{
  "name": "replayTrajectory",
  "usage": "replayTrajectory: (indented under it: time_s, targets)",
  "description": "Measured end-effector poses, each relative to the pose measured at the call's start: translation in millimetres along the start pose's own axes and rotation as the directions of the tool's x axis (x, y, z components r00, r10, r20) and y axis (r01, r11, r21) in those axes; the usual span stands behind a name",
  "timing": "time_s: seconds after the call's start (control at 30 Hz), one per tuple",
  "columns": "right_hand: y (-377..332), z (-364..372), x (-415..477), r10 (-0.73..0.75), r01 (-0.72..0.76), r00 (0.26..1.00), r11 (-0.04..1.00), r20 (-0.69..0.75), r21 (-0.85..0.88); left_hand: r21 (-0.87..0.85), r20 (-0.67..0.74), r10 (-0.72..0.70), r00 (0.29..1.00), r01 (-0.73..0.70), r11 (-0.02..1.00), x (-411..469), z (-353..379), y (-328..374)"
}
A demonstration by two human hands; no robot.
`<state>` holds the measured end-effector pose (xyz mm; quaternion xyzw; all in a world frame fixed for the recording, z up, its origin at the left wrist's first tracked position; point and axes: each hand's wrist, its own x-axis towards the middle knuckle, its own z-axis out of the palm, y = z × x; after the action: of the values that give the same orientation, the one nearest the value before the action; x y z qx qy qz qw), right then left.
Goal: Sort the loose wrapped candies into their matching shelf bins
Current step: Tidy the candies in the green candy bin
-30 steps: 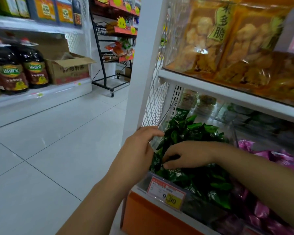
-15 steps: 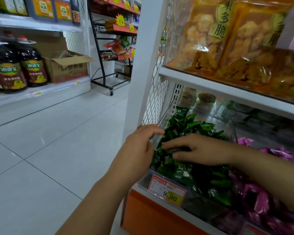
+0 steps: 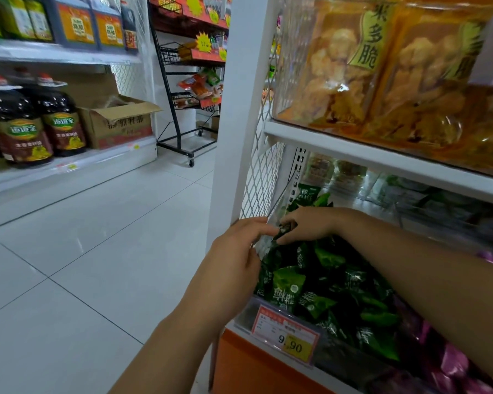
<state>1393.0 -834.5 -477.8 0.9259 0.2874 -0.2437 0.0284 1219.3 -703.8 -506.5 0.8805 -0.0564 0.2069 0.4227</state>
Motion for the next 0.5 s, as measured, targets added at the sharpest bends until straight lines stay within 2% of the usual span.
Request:
replayTrajectory:
  time_s: [0.23,0.33,0.5]
  targets:
    - [-4,2,-7,-0.091,0.093,0.996,0.993,-0.023,0.074,-0.024,-0.011,0.0,1.0,0.0,1.0,0,1,0]
    - [-4,2,-10,-0.039,0.037,0.999,0.997,0.025,0.073,-0.026,-0.014,0.003,1.0,-0.003,1.0,0,1,0]
    - [-9,-1,-15,-0.036,0.037,0.996,0.999,0.077,-0.01,-0.017,-0.007,-0.001,1.0,0.001,1.0,0,1,2]
